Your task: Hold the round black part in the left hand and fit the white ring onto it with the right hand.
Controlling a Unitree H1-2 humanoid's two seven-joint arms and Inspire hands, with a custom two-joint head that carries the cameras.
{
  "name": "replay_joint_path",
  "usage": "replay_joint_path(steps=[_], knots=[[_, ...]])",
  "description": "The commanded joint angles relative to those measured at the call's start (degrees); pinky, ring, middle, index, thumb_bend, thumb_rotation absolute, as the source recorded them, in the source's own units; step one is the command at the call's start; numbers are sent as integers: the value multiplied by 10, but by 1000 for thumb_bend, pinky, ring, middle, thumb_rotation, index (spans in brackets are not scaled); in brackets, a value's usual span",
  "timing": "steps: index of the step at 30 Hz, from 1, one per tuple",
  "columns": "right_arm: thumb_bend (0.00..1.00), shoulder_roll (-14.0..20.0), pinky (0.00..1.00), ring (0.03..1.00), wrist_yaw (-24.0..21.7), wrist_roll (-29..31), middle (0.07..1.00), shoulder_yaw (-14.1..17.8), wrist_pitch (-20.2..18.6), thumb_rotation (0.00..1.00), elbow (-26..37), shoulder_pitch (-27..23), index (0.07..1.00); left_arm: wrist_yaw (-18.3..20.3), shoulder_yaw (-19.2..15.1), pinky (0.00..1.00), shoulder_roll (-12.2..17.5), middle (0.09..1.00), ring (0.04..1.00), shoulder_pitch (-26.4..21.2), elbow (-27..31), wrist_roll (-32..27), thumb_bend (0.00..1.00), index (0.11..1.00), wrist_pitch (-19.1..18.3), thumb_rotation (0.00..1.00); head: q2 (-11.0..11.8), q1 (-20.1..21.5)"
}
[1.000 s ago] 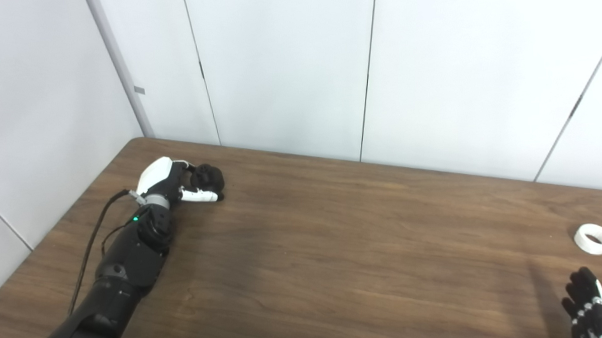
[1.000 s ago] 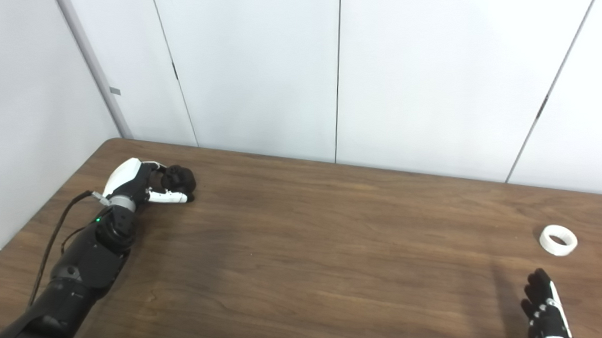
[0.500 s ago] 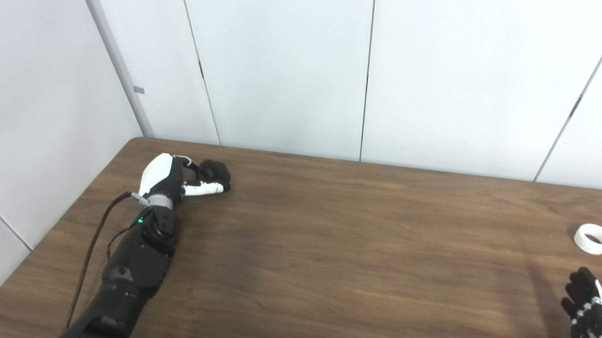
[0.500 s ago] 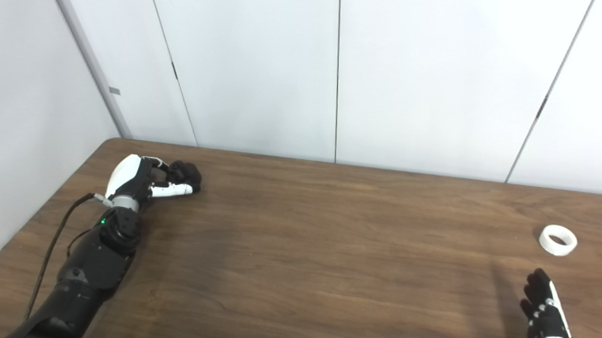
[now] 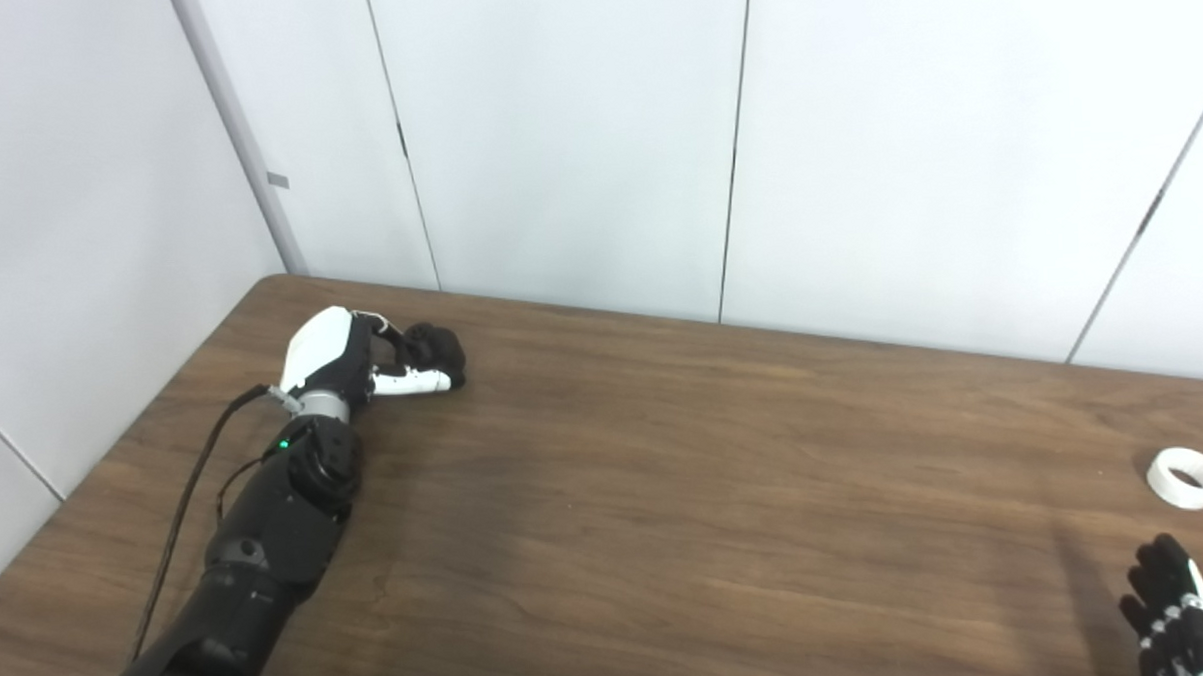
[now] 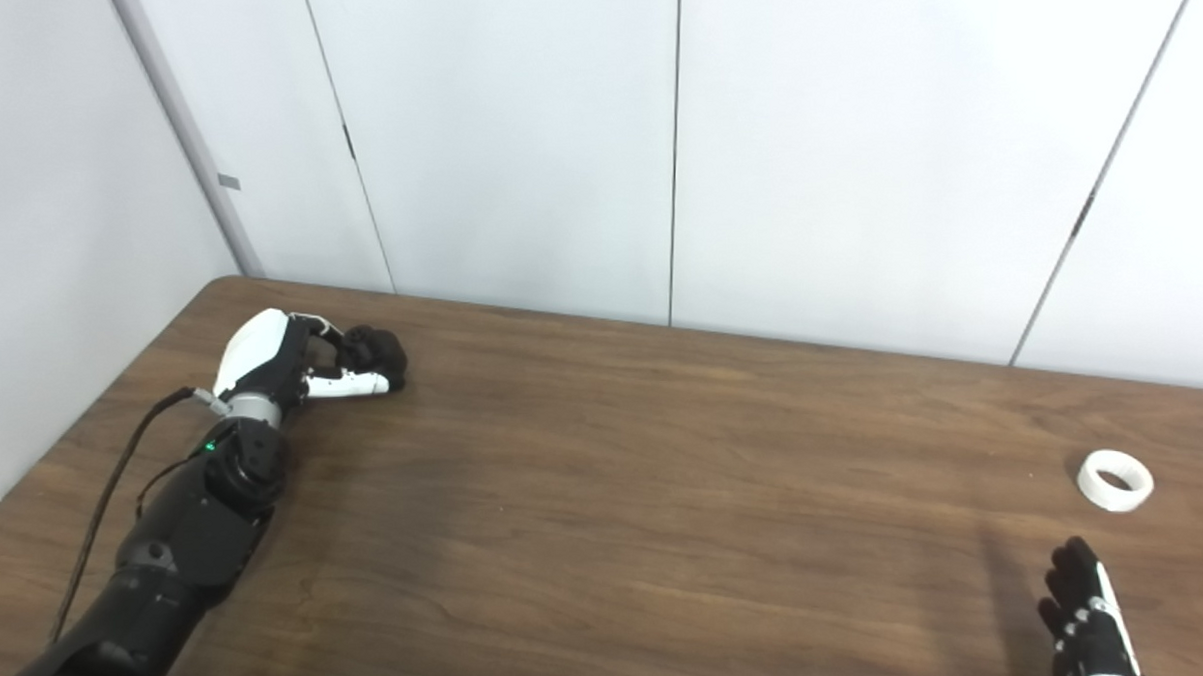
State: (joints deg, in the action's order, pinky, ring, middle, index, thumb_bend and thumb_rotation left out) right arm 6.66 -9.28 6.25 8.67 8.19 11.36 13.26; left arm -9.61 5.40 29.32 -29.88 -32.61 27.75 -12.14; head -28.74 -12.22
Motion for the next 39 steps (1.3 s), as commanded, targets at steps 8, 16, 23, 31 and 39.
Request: replay_joint_path(steps=[8, 16, 23, 31, 39], knots=[[539, -14, 1000, 1000, 2, -3, 1000, -19, 0, 1000, -11, 67, 1000, 29, -6, 1000, 8, 792, 906, 46, 176, 15, 523, 485, -25, 48, -9, 12], [522, -17, 1000, 1000, 4, -2, 1000, -24, -14, 1000, 4, 73, 1000, 90, 32, 1000, -18, 788, 902, 103, 321, 48, 524, 485, -60, 51, -22, 29], [550, -19, 1000, 1000, 13, -25, 1000, -31, -22, 1000, 16, 76, 1000, 130, 74, 1000, -46, 800, 918, 154, 421, 85, 525, 485, -61, 55, -38, 56], [555, -24, 1000, 1000, 20, -27, 988, -39, -32, 1000, 30, 76, 1000, 147, 120, 1000, -72, 801, 915, 207, 483, 140, 523, 484, -39, 61, -58, 91], [546, -27, 998, 976, 34, -45, 969, -55, -41, 999, 50, 77, 981, 170, 158, 1000, -96, 805, 917, 249, 523, 183, 522, 485, -5, 60, -89, 132]])
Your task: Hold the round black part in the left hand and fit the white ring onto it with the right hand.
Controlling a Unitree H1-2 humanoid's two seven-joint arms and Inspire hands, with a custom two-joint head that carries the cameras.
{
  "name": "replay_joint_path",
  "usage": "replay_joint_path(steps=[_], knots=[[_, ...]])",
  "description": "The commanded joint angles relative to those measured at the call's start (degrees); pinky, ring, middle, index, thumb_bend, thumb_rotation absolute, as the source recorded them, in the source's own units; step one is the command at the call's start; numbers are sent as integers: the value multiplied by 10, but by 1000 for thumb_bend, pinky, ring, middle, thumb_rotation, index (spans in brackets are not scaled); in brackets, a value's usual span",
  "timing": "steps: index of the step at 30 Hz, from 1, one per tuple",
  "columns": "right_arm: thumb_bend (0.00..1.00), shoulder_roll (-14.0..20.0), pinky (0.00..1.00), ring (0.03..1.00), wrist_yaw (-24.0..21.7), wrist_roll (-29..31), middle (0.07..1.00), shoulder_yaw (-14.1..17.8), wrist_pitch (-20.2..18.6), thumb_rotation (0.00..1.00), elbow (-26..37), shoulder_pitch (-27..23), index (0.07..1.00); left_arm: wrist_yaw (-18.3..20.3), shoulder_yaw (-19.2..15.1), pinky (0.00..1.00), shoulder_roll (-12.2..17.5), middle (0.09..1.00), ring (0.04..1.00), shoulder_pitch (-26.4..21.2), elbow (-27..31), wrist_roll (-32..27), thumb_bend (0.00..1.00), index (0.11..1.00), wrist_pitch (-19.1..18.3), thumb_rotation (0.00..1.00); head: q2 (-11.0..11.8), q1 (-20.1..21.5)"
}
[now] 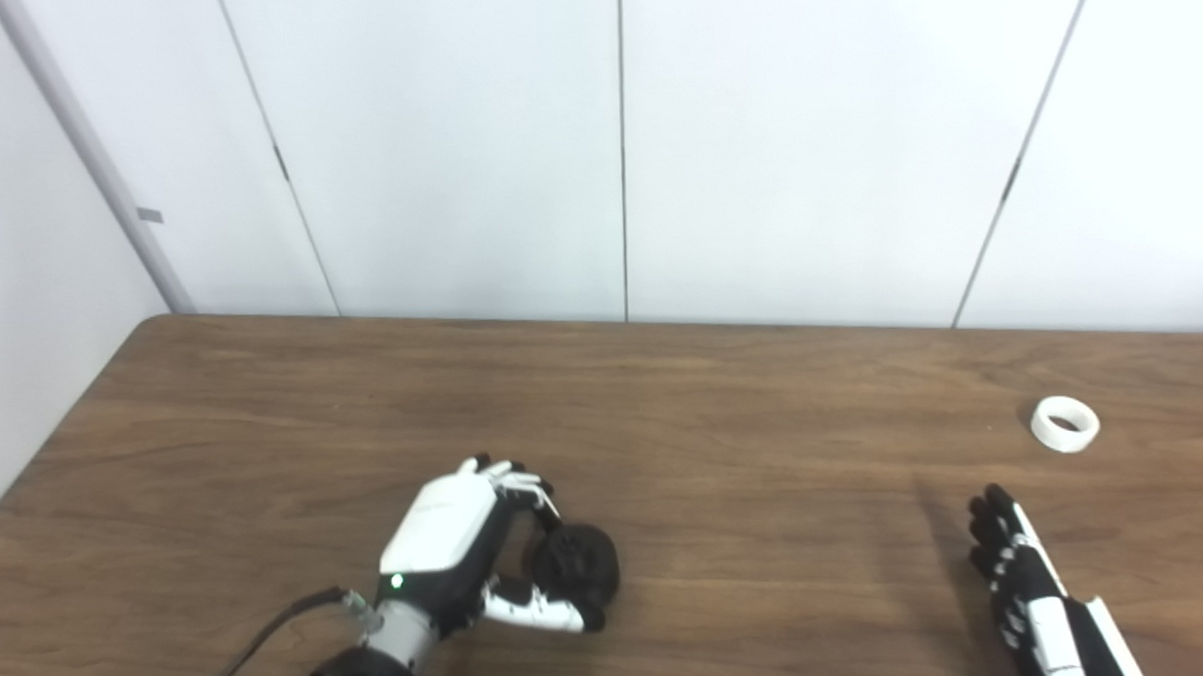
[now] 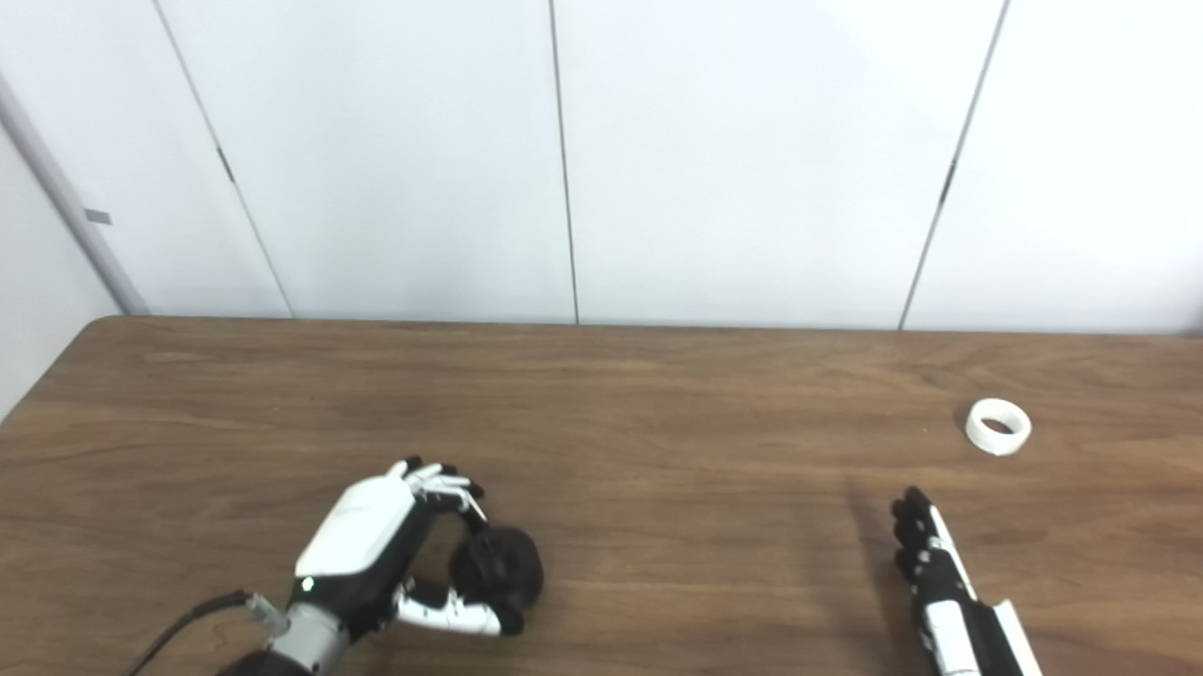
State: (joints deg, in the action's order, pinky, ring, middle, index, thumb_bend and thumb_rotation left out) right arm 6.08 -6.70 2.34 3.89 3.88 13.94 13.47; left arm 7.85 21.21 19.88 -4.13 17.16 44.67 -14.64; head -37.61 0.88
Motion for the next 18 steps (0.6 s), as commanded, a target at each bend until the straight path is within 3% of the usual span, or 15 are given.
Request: replay_joint_path(steps=[1, 11, 18], knots=[[541, -22, 997, 974, 11, -9, 967, -10, -2, 998, 28, 74, 979, -1, 3, 1000, -4, 807, 919, -4, 29, 16, 521, 484, 24, 60, -6, 6], [555, -28, 1000, 986, 32, -39, 966, -37, -45, 1000, 64, 66, 979, 20, 25, 1000, -30, 807, 921, 30, 45, 38, 521, 484, 65, 61, -47, 43], [560, -30, 1000, 989, 49, -51, 963, -49, -66, 1000, 79, 59, 975, 11, 36, 1000, -45, 805, 919, 54, 35, 63, 522, 484, 90, 61, -62, 58]])
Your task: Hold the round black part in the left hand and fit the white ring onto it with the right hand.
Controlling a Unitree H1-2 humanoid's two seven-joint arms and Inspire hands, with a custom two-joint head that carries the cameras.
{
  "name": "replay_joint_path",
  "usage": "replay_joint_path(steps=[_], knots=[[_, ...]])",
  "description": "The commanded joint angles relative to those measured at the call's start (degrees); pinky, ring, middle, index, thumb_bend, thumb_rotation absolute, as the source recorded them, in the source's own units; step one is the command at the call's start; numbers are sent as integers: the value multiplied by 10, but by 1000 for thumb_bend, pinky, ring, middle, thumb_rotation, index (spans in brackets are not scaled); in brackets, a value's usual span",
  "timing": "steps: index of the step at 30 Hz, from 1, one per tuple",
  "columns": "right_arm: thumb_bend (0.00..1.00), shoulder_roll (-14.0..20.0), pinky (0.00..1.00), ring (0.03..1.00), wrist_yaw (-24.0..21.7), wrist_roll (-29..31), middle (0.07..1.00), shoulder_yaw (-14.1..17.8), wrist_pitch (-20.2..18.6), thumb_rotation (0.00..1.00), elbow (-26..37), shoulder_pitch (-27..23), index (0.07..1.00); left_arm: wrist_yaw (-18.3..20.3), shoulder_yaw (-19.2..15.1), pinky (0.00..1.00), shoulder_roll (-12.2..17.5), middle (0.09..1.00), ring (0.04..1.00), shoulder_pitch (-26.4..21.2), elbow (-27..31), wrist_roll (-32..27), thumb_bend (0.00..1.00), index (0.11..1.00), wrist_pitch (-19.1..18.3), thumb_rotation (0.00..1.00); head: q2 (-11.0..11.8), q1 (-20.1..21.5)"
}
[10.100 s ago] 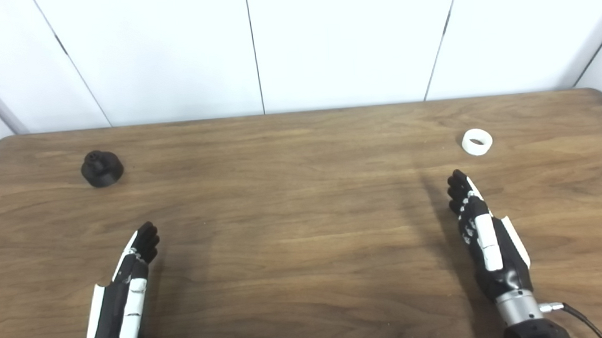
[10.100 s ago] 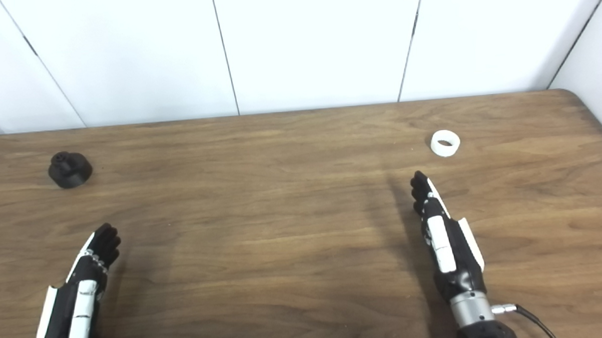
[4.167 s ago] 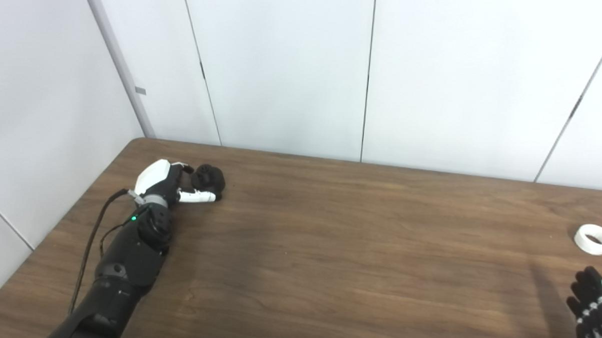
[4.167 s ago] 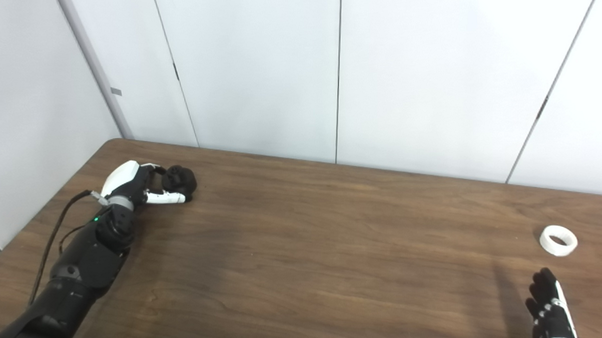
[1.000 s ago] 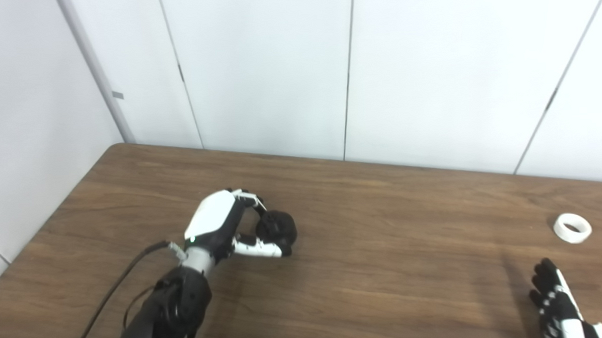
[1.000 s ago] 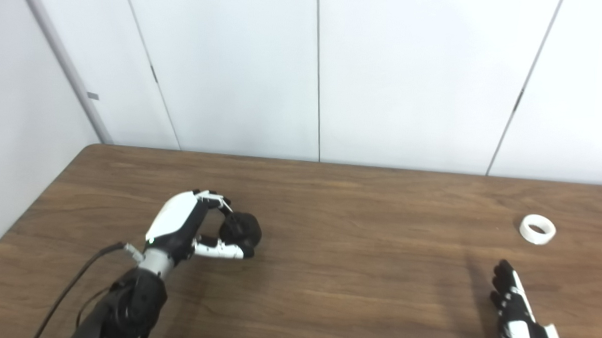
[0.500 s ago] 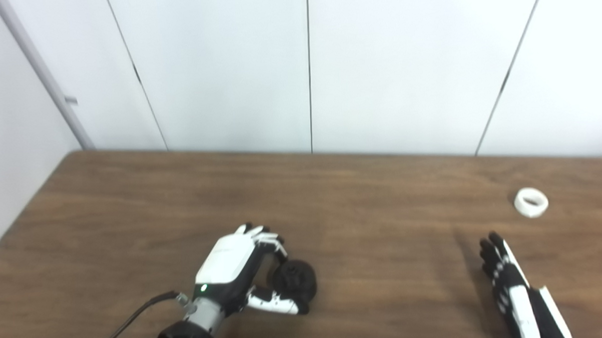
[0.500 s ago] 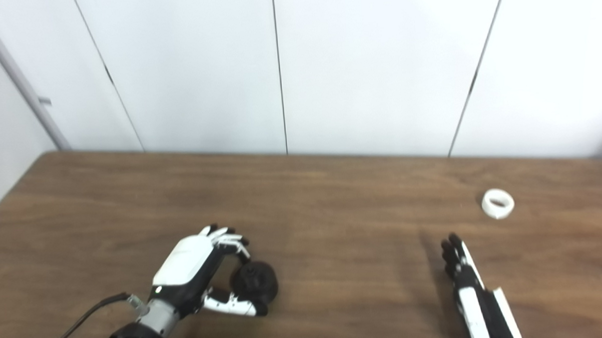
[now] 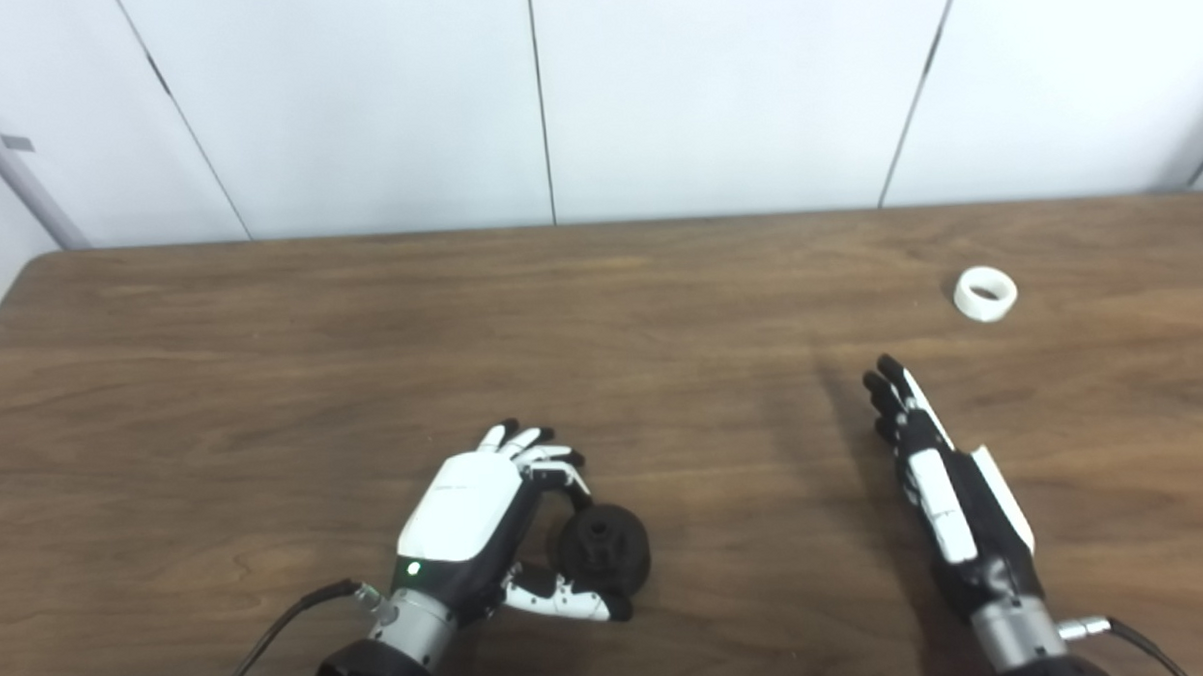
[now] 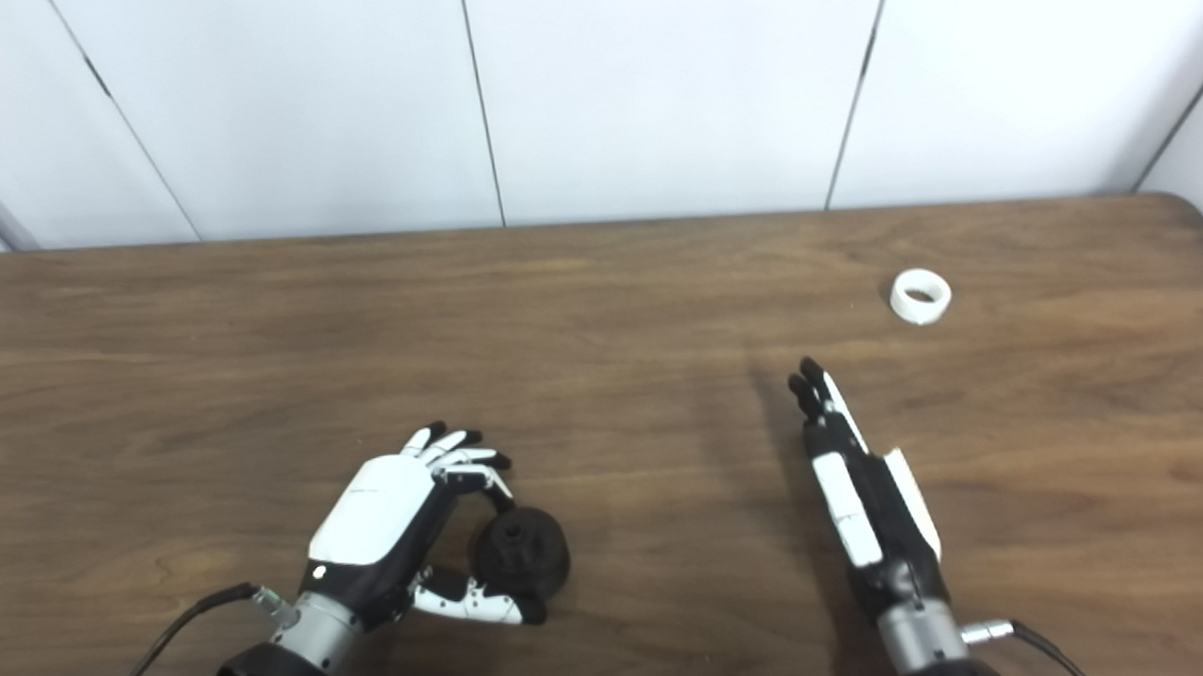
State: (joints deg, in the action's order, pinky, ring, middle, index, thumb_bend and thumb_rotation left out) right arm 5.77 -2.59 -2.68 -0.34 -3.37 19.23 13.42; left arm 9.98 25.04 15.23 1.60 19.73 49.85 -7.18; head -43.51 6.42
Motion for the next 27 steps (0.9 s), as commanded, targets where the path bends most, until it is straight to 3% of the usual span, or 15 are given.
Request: replay_joint_path(steps=[1, 8, 13, 20, 25, 27], knots=[[559, -28, 1000, 989, 10, 1, 961, -8, 2, 1000, 29, 59, 973, -14, -1, 1000, 0, 805, 919, 0, 6, 16, 522, 484, 20, 60, -6, 4], [573, -31, 1000, 987, 22, 7, 952, -10, -16, 995, 43, 55, 959, -37, 0, 1000, -11, 808, 921, 13, -18, 41, 521, 485, 44, 60, -12, 8], [531, -34, 999, 976, 34, 9, 940, -11, -24, 945, 54, 46, 939, -60, -5, 1000, -12, 810, 923, 19, -40, 40, 522, 485, 64, 59, -17, 23], [557, -28, 967, 948, 57, -4, 915, 1, -37, 793, 74, 29, 897, -84, -6, 1000, -15, 804, 923, 25, -62, 47, 522, 484, 76, 59, -15, 41], [574, -12, 877, 906, 80, -62, 884, 19, -91, 648, 106, 5, 839, -86, -5, 1000, -15, 806, 924, 27, -68, 50, 521, 484, 76, 60, -5, 54], [580, -5, 886, 903, 81, -70, 875, 29, -110, 567, 117, -10, 838, -84, -5, 1000, -15, 810, 927, 27, -69, 49, 521, 485, 76, 60, 1, 64]])
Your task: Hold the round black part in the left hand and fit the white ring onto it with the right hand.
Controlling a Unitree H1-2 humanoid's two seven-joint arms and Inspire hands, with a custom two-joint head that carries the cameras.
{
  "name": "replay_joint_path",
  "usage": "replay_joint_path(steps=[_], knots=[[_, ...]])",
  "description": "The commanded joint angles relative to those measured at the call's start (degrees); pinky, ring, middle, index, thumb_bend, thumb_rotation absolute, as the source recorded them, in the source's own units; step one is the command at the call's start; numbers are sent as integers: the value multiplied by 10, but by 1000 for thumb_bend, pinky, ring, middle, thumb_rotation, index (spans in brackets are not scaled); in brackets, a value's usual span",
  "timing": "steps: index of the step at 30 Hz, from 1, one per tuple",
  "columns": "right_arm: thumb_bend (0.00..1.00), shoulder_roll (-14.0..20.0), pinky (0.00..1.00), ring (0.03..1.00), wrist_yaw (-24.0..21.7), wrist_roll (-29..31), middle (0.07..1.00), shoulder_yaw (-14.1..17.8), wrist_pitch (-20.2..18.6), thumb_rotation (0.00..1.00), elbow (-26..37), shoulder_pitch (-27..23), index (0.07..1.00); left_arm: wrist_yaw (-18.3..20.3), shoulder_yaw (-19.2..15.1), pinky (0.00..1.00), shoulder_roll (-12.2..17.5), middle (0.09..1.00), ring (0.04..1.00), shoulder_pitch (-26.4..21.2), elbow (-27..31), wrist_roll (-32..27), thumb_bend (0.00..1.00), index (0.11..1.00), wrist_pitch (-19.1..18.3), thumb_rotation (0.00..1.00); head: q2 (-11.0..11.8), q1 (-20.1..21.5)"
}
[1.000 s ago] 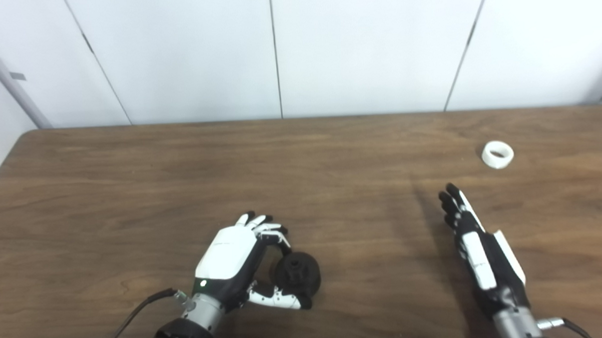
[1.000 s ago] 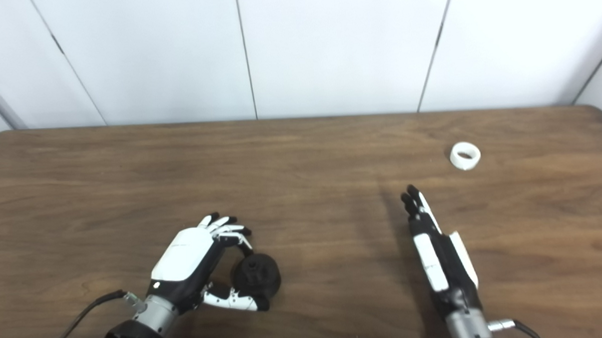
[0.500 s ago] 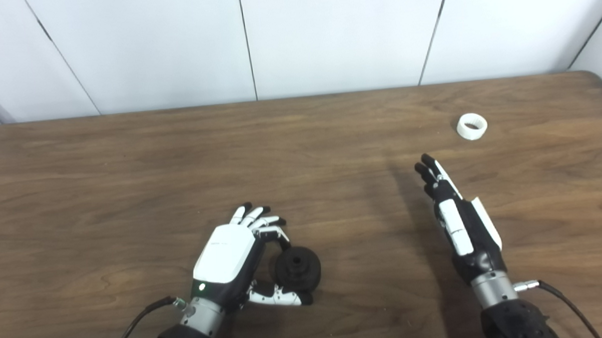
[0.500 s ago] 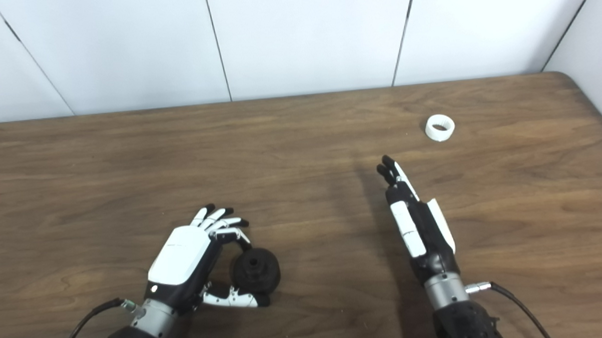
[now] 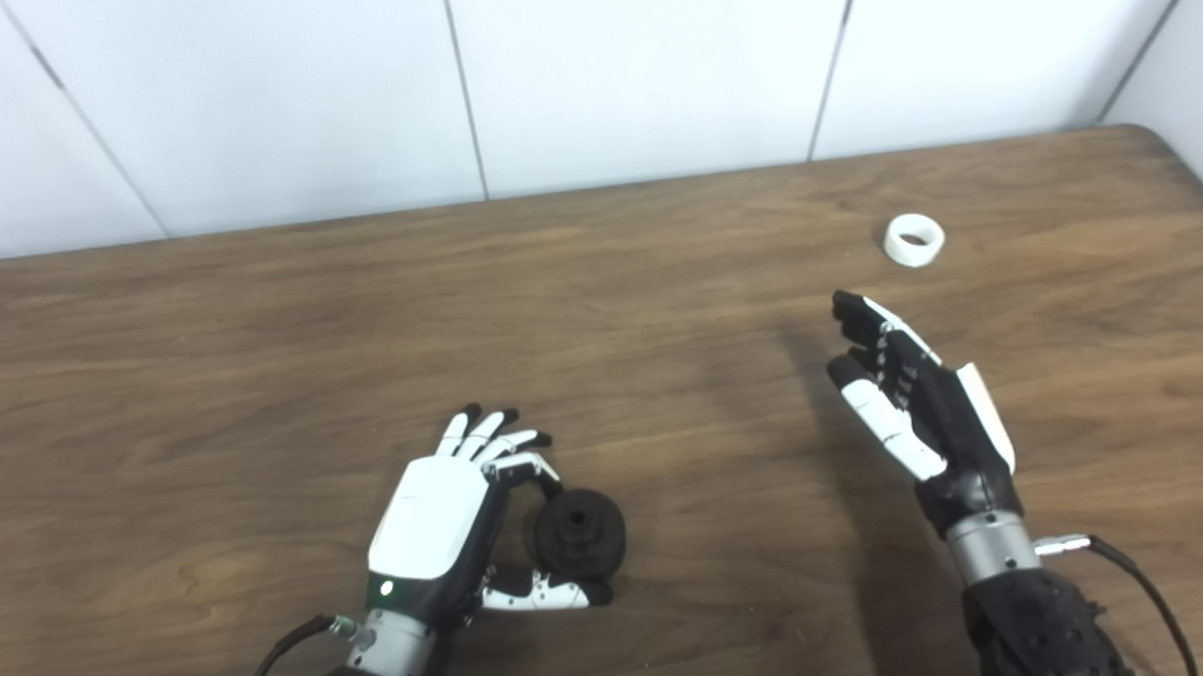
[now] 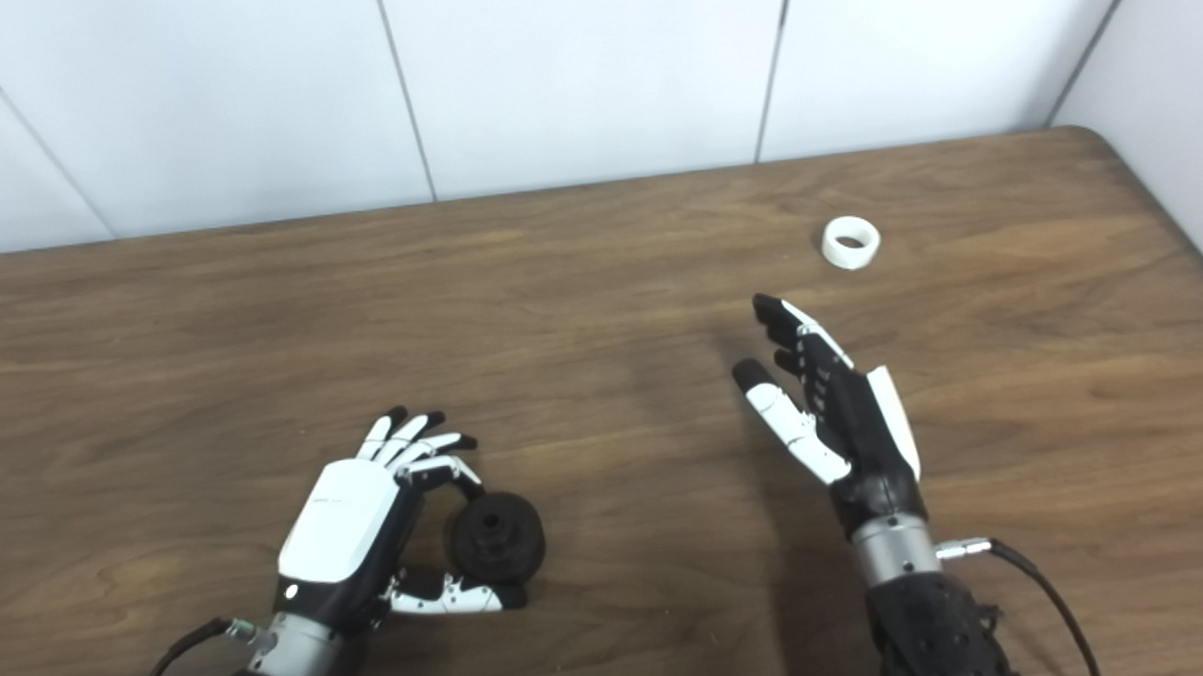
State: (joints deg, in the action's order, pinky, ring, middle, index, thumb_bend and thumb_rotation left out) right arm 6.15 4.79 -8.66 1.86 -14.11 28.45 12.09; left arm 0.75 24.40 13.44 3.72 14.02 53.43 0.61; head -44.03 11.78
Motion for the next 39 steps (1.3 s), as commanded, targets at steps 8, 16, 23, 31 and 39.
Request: replay_joint_path(steps=[8, 16, 23, 31, 39], knots=[[624, 29, 792, 849, -4, -71, 853, 41, -98, 355, 46, -69, 799, -8, -4, 1000, 11, 803, 919, 4, -28, 17, 521, 485, 9, 61, 16, 33], [696, 91, 799, 826, -6, -126, 816, 68, -122, 311, -7, -146, 754, -14, -11, 1000, 14, 799, 916, 3, -34, 14, 522, 485, 11, 60, 18, 38], [751, 153, 738, 792, -21, -170, 791, 78, -126, 276, -91, -222, 739, -14, -10, 1000, 13, 802, 921, 4, -39, 16, 523, 485, 14, 59, 22, 41], [780, 192, 781, 846, -53, -207, 828, 63, -128, 233, -180, -285, 732, -8, -10, 1000, 11, 802, 923, 5, -34, 20, 523, 485, 8, 60, 21, 38], [796, 211, 774, 875, -108, -259, 880, 40, -128, 208, -260, -344, 742, -8, -10, 1000, 11, 805, 924, 7, -33, 19, 523, 485, 9, 60, 22, 38]])
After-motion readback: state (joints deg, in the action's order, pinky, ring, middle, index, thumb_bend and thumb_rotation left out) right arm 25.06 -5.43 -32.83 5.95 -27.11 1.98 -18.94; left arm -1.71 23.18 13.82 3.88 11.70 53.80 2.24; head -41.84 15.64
